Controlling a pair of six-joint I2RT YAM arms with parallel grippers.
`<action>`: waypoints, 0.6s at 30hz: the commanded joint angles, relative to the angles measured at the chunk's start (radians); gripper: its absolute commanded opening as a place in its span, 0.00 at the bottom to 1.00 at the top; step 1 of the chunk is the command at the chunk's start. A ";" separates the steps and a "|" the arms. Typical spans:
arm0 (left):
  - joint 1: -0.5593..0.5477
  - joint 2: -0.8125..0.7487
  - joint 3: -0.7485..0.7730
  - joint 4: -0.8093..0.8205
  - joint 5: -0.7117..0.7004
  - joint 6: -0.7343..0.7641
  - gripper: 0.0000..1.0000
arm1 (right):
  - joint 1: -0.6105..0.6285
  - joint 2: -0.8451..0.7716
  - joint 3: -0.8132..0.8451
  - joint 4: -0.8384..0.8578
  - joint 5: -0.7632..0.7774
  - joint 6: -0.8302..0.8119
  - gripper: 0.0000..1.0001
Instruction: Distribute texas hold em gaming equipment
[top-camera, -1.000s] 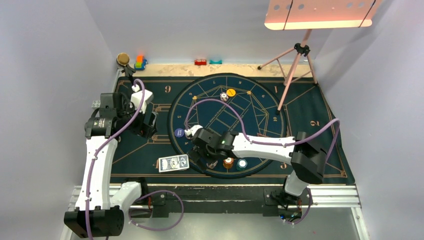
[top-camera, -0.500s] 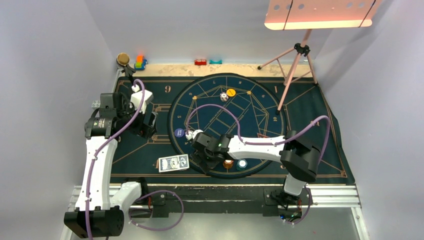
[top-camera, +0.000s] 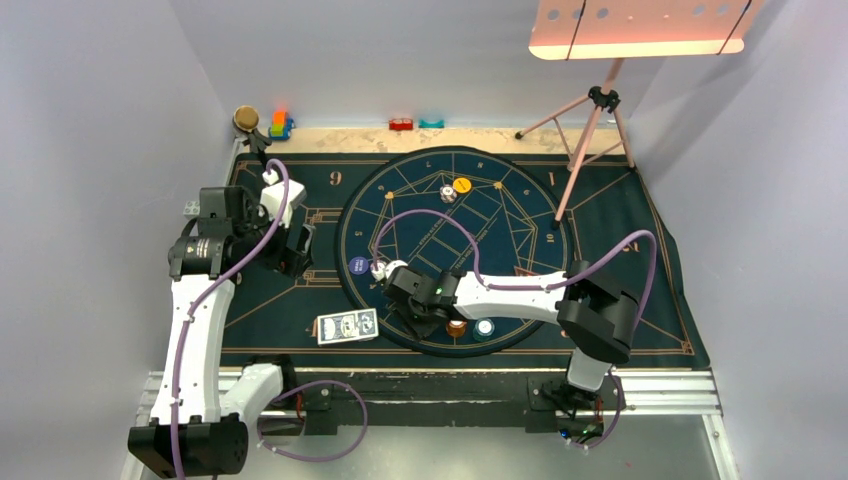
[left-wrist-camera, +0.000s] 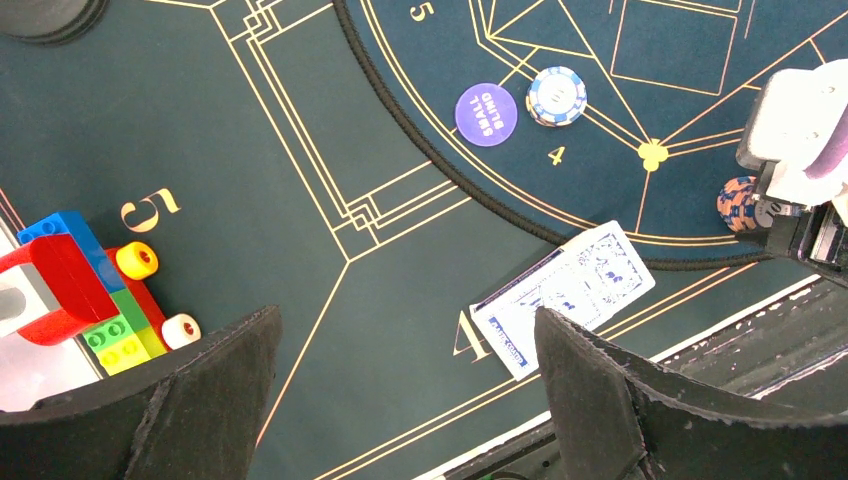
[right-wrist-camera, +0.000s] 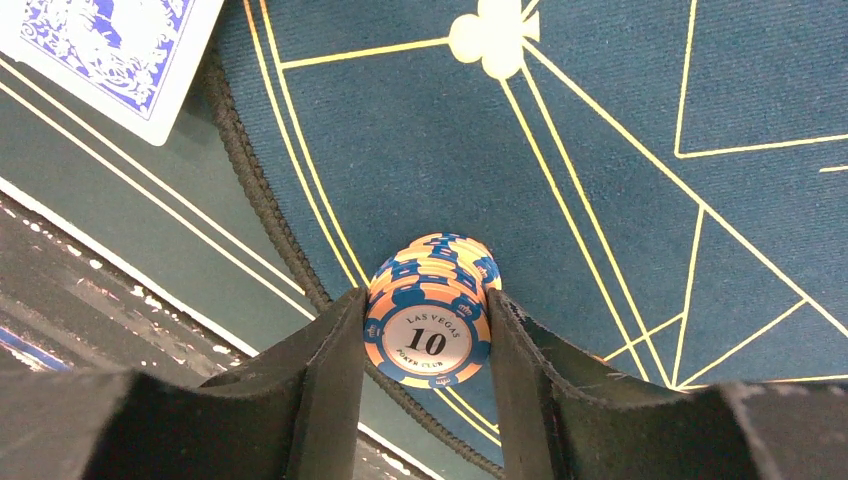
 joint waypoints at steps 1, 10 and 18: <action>0.005 -0.013 0.005 0.002 -0.003 0.015 1.00 | 0.003 0.006 0.009 0.000 0.037 0.007 0.40; 0.005 0.001 0.020 0.007 0.014 0.009 1.00 | 0.002 0.009 0.018 0.004 0.048 0.004 0.26; 0.005 -0.002 0.023 0.010 0.013 0.007 1.00 | -0.006 -0.015 0.035 -0.011 0.103 0.017 0.04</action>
